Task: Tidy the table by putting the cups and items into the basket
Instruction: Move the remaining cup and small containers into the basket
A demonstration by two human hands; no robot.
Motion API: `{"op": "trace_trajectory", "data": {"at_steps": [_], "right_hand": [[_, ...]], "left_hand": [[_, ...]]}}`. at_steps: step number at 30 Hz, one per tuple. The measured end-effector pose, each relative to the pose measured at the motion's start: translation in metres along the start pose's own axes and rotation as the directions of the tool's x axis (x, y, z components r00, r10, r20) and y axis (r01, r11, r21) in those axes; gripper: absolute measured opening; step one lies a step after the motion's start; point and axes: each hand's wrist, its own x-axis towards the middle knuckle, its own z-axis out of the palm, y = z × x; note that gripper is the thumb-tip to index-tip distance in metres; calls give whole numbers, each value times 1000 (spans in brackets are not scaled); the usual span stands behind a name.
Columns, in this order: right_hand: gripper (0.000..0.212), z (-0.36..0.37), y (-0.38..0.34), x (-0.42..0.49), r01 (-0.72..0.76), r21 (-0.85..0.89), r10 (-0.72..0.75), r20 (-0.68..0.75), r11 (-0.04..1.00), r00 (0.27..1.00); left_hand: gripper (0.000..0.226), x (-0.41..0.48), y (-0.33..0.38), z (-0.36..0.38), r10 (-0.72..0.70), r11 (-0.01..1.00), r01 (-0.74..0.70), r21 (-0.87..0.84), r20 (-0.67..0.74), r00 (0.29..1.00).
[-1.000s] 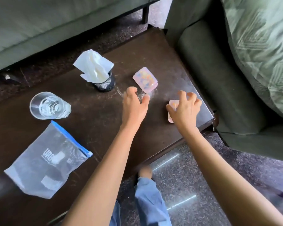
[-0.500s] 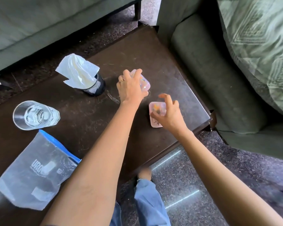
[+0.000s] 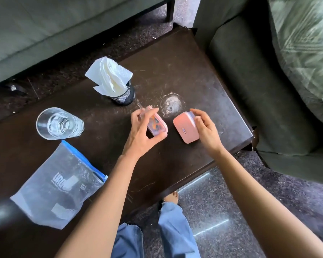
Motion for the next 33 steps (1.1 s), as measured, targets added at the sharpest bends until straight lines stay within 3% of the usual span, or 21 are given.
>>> {"op": "trace_trajectory", "data": {"at_steps": [4,7,10,14,17,19,22,26,28,33], "right_hand": [[27,-1,-2,0,-54,-58,39,-246,997,969],[27,-1,-4,-6,-53,-141,-4,-375,989,927],[32,1,-3,-12,4,-281,-86,-280,960,956],[89,18,1,-19,40,-455,-107,-123,890,987],[100,30,-3,-23,-26,-621,-129,-203,783,971],[95,39,-11,-32,-13,-713,-251,-264,701,931],[82,64,-21,-52,171,-689,-396,-181,705,900],[94,112,-25,-67,191,-667,-311,-64,720,948],[96,130,-26,-68,153,-676,-276,-78,721,958],[73,147,-29,-70,59,-532,-184,-186,845,965]], "left_hand": [[76,-14,-14,-4,-30,998,28,54,32,999],[75,-21,-24,-7,-1,982,-12,191,66,998],[75,-27,-30,-9,26,955,-51,292,88,996],[75,-31,-32,-8,15,946,-56,319,130,991],[87,-34,-27,-10,-2,937,-46,345,137,991],[86,-39,-21,-14,-28,963,2,271,93,995],[60,-50,-7,-24,-97,993,103,62,-98,990],[36,-61,-4,-39,-216,976,194,-94,-435,874],[33,-66,-6,-47,-271,963,226,-149,-487,830],[28,-83,-15,-76,-346,937,256,-239,-528,775]]}}
